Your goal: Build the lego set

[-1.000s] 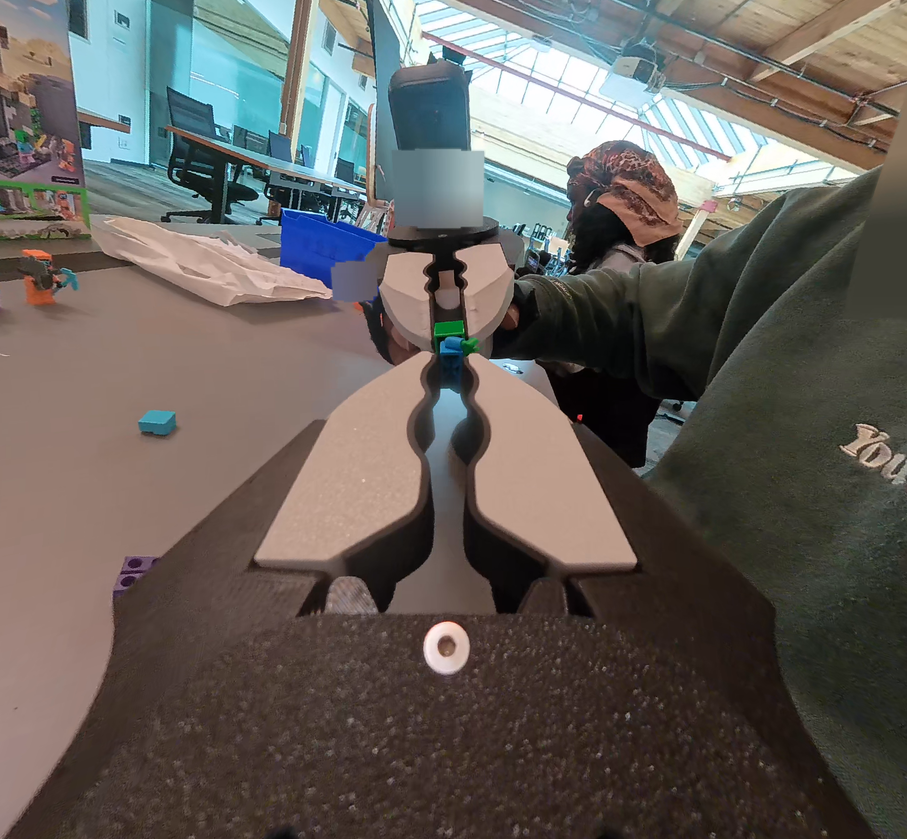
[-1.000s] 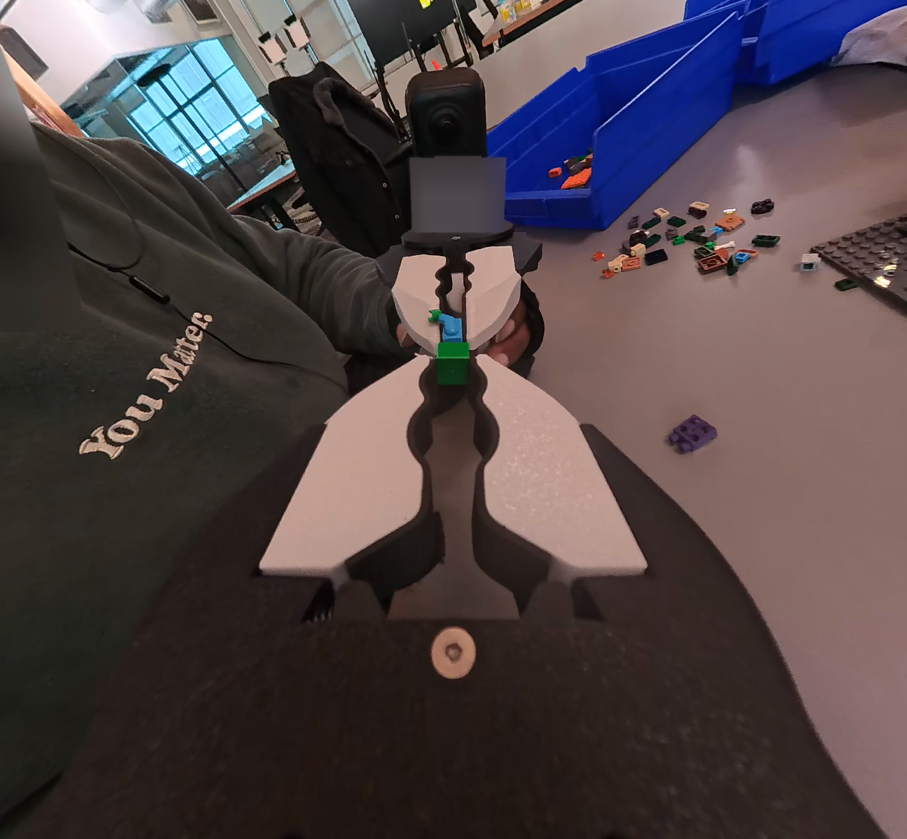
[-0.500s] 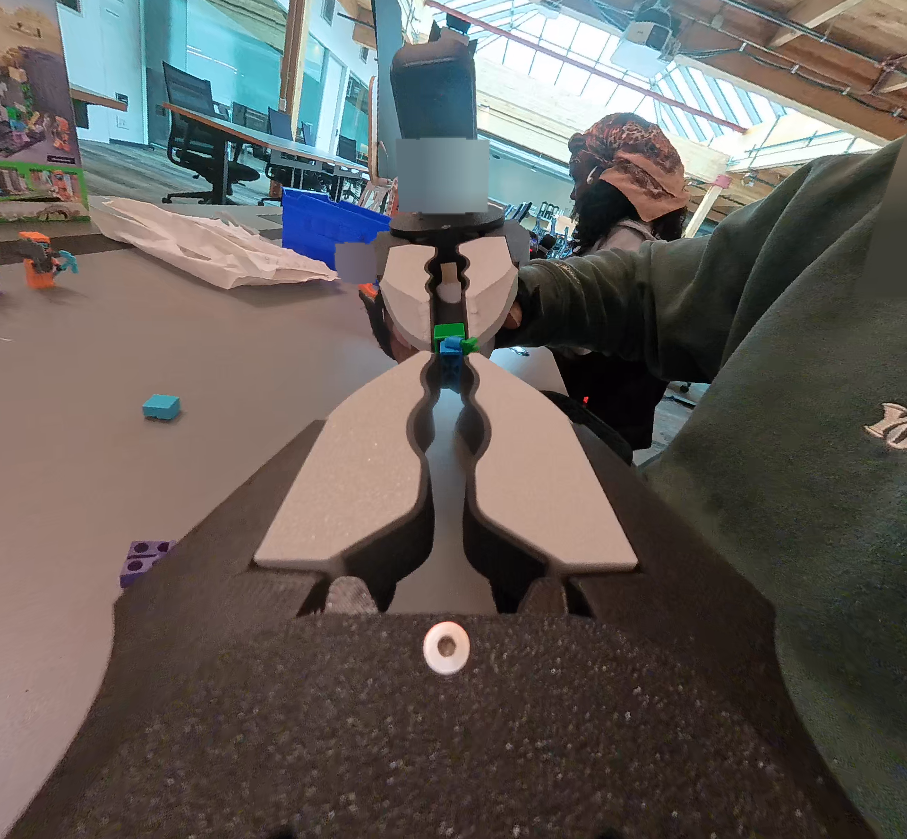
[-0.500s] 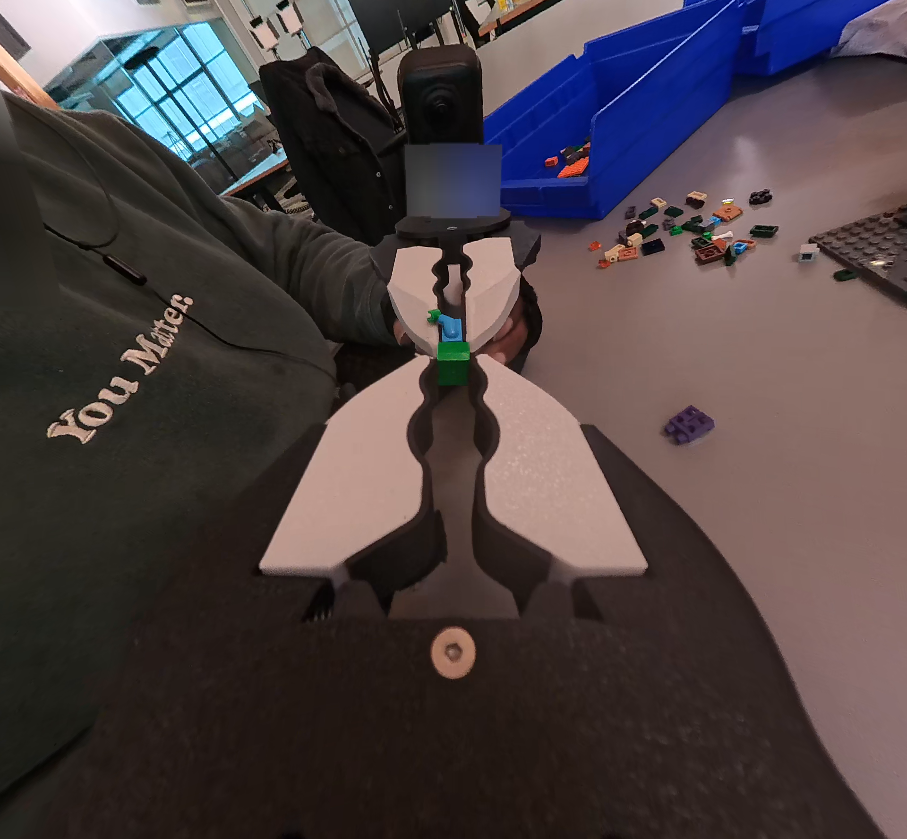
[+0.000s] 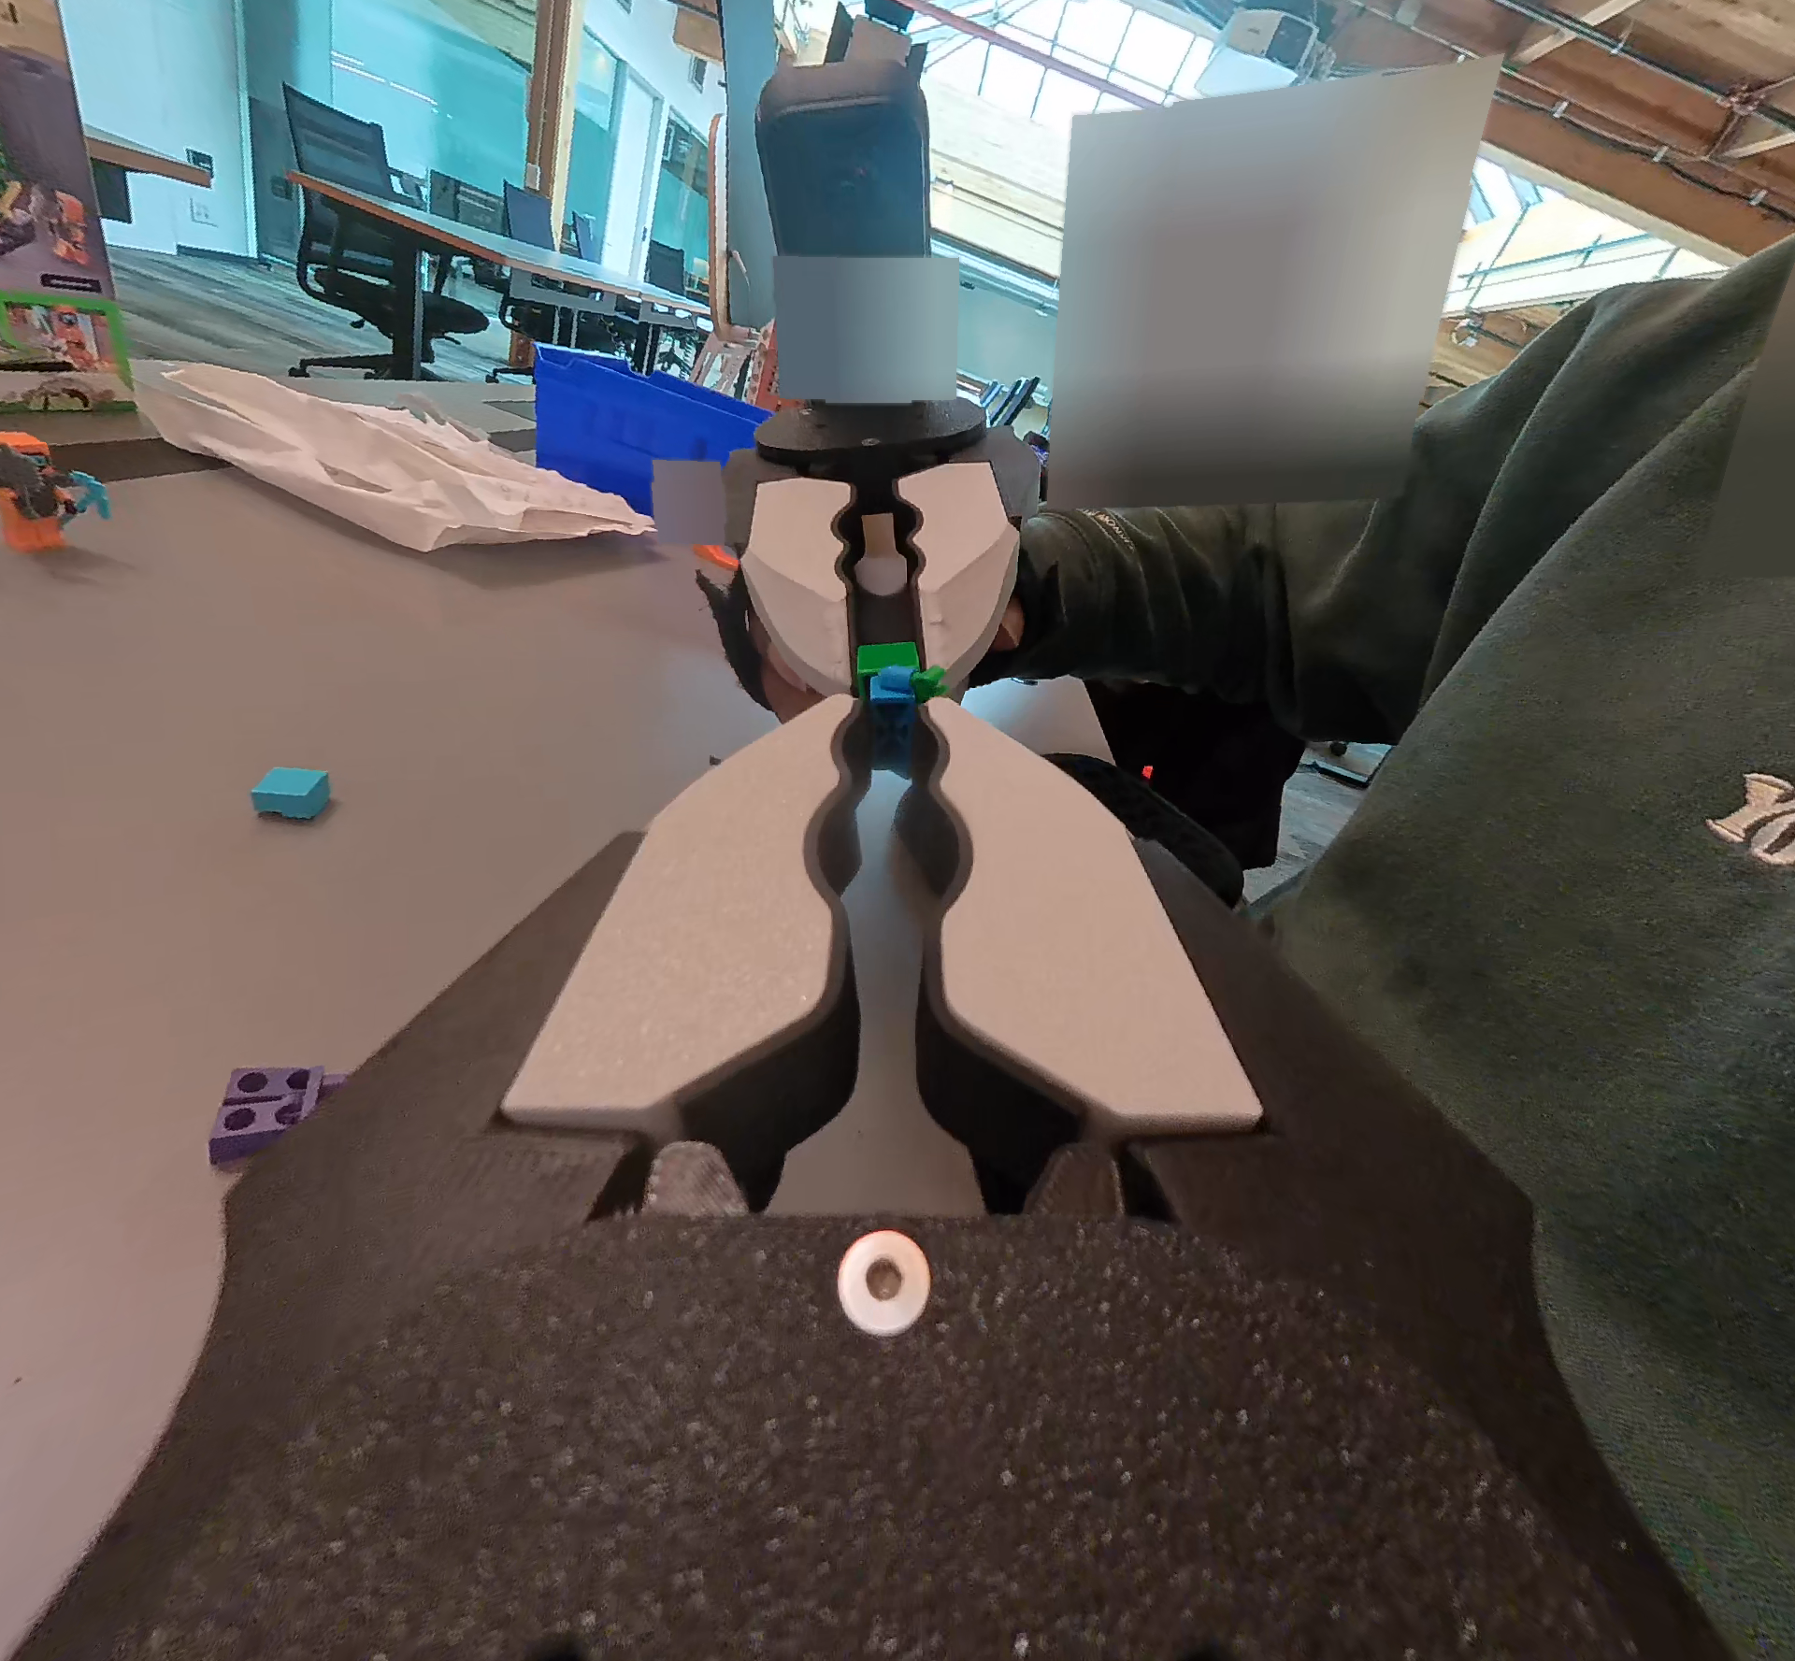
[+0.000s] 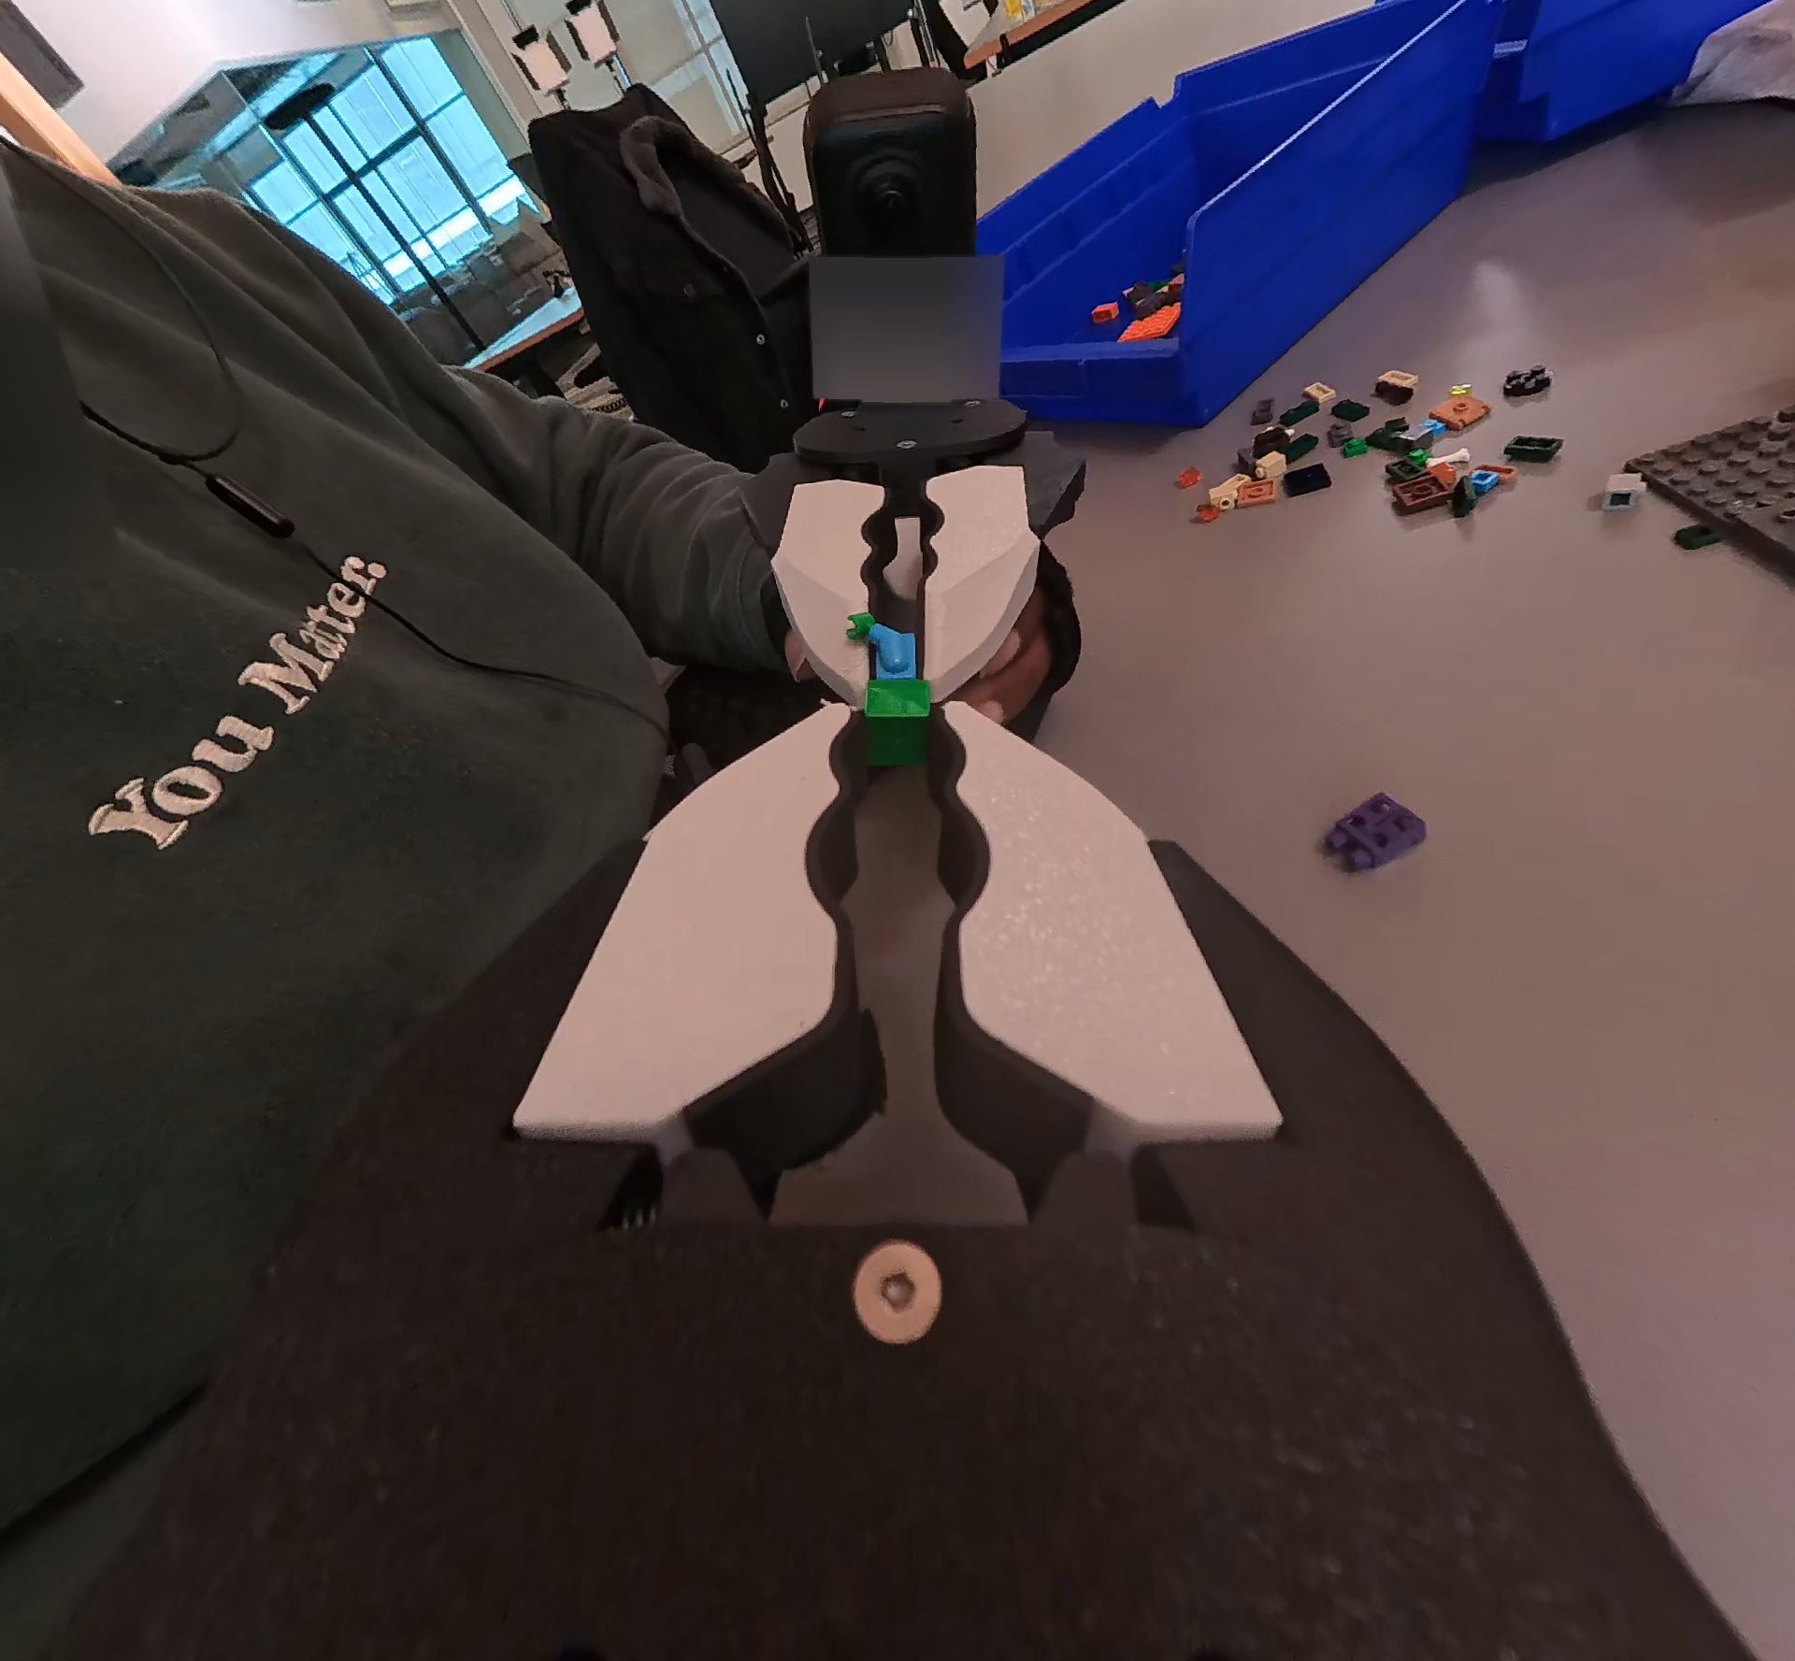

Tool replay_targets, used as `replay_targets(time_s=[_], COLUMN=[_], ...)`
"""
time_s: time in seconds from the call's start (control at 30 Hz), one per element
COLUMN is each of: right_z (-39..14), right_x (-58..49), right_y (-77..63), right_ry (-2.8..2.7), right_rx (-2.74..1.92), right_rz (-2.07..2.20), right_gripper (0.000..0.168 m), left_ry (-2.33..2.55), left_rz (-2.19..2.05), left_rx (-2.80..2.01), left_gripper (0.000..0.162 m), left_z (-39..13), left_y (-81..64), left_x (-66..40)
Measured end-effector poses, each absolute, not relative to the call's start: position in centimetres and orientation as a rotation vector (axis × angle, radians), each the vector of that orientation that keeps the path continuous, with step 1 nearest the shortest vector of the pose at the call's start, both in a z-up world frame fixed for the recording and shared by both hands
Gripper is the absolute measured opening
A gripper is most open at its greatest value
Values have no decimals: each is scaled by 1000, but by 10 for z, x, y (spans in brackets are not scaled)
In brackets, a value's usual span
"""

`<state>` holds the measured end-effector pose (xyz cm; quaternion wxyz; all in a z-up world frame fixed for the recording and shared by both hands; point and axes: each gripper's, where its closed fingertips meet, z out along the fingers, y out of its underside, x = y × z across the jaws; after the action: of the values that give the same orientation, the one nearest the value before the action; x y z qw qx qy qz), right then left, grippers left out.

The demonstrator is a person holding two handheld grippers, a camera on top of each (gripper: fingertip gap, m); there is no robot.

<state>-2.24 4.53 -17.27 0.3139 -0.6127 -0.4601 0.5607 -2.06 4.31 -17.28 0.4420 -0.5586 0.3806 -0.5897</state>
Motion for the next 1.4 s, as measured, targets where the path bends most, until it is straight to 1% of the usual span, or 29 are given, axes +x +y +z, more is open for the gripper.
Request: replay_targets(time_s=[0.17,0.27,0.33,0.4,0.53,0.63,0.67,0.8,0.83,0.9,0.93,1.1,1.27,1.4], right_z=[-172,-158,-156,-158,-157,-151,-150,-156,-157,-159,-162,-181,-214,-246], right_x=[-22,-23,-23,-24,-27,-29,-28,-26,-25,-19,-14,10,29,45], right_y=[45,48,47,46,46,49,50,49,51,57,62,92,112,127], right_ry=[-1217,-1210,-1246,-1261,-1201,-1150,-1150,-1205,-1217,-1238,-1257,-1335,-1434,-1685], right_rx=[-1607,-1561,-1552,-1559,-1547,-1530,-1528,-1575,-1590,-1632,-1662,-1781,-1911,-1950], right_rz=[1461,1412,1368,1355,1378,1391,1384,1336,1316,1259,1211,933,757,468], right_gripper=[12,12,22,27,25,18,12,12,12,12,12,12,12,12], left_ry=[958,914,885,875,850,862,864,895,913,946,967,1045,1100,1164], left_rz=[-1463,-1492,-1508,-1502,-1516,-1497,-1494,-1450,-1420,-1354,-1302,-835,-665,-538], left_rx=[-1382,-1339,-1310,-1297,-1293,-1295,-1298,-1314,-1329,-1368,-1394,-1640,-1858,-1871], left_gripper=[8,8,8,8,8,8,8,8,8,20,23,15,16,15], left_z=[-173,-160,-153,-150,-150,-152,-152,-157,-161,-167,-172,-215,-258,-271], left_y=[43,46,46,46,48,46,46,46,47,52,56,98,123,134], left_x=[-20,-21,-21,-21,-24,-23,-23,-22,-21,-22,-24,-44,-59,-63])
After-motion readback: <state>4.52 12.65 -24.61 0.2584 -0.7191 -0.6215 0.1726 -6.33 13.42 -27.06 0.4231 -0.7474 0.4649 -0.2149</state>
